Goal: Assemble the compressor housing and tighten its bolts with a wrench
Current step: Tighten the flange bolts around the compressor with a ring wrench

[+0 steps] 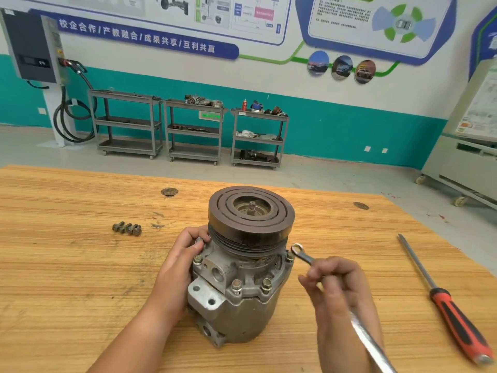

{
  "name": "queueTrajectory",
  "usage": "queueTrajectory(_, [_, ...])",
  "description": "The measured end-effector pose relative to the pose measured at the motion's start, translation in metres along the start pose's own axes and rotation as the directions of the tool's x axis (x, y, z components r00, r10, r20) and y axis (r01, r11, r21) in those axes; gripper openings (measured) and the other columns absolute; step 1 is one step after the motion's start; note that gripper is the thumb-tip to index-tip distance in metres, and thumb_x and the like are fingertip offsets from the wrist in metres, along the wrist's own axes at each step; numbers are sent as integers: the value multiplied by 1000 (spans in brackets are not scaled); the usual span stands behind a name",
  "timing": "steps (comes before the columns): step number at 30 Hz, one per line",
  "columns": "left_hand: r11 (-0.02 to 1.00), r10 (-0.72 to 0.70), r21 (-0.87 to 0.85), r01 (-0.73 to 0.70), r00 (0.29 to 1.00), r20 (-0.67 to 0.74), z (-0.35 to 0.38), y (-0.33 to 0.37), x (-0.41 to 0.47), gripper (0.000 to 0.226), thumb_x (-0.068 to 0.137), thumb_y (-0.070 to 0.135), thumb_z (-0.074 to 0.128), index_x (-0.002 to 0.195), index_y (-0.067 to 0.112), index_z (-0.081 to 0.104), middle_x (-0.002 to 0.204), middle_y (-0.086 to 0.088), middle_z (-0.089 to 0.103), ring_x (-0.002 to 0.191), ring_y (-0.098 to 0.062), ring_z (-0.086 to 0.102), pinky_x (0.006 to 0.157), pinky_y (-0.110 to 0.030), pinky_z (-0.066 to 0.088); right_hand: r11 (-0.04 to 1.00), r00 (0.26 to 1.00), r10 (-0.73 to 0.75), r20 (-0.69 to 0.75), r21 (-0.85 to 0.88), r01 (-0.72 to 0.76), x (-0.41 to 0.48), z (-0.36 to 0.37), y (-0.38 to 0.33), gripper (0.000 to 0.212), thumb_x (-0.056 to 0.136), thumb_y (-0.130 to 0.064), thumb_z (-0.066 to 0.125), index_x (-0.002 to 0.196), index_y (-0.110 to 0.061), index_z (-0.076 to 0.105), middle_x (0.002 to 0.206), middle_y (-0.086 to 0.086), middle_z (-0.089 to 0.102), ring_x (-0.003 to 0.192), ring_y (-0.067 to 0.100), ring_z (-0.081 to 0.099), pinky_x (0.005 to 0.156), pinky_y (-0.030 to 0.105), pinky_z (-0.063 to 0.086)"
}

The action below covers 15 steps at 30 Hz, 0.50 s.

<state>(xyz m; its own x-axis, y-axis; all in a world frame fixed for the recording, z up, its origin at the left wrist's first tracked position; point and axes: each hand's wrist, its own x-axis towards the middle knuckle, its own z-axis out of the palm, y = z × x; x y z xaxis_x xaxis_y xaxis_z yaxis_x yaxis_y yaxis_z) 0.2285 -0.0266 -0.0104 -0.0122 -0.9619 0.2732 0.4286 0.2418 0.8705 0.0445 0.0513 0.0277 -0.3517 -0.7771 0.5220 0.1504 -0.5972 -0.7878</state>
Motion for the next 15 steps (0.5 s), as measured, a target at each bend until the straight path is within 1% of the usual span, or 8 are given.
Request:
queueTrajectory(2, [1000,3,3,-3,1000,-3,0,0,0,18,80,25,49,89,9,53,85,-2,65,71,-13,64,57,-20,51,993,998,-25,-49,112,31,12,-7,-10,20,74,-19,54,57,-25,63,58,-4,58,54,6,52,52,16,45])
queueTrajectory(3, [1000,5,0,-5,1000,-5,1,1,-1,18,80,24,49,89,9,53,85,-3,64,71,-13,64,57,-20,51,986,999,-1,-36,169,8,21,-11,-14,22,75,-29,62,53,-23,60,54,-4,54,50,7,49,48,14,41])
queueTrajectory(5, [1000,3,-14,-3,1000,-2,1,1,-1,19,80,23,49,90,7,51,85,-4,64,71,-13,64,57,-19,51,955,985,116,129,257,-146,43,-22,-18,44,67,-59,69,50,-22,53,50,-3,45,46,9,40,44,14,35])
queueTrajectory(6, [1000,2,-17,-2,1000,2,2,2,-1,21,80,23,49,91,5,50,86,-4,64,72,-13,64,57,-19,51,924,947,184,265,282,-258,57,-27,-16,53,66,-67,65,50,-20,49,47,-3,40,44,10,35,42,16,33])
queueTrajectory(8, [1000,4,-7,-4,1000,7,2,2,-1,26,80,24,48,93,1,48,86,-4,64,72,-13,65,58,-19,51,795,799,307,518,323,-514,85,-31,-5,60,77,-70,50,52,-17,39,44,-2,32,42,11,28,38,17,27])
queueTrajectory(9, [1000,6,-1,-6,1000,9,3,2,-1,29,80,24,48,95,-1,46,86,-4,64,72,-13,64,57,-19,51,719,724,338,602,332,-611,98,-30,1,61,82,-70,42,53,-17,37,44,-1,30,40,12,27,37,18,24])
queueTrajectory(12, [1000,10,-10,-10,1000,17,3,3,-1,35,79,23,47,99,-5,43,85,-5,63,70,-13,64,56,-18,50,626,609,422,672,270,-732,125,-24,26,66,82,-72,26,47,-19,44,40,-6,28,36,9,23,34,16,19])
queueTrajectory(15, [1000,21,2,-21,1000,23,4,5,-2,39,80,24,47,103,-7,44,85,-5,64,72,-14,64,57,-17,50,512,499,441,746,247,-822,137,-17,47,71,83,-73,25,48,-17,50,39,-7,31,36,7,23,32,16,24])
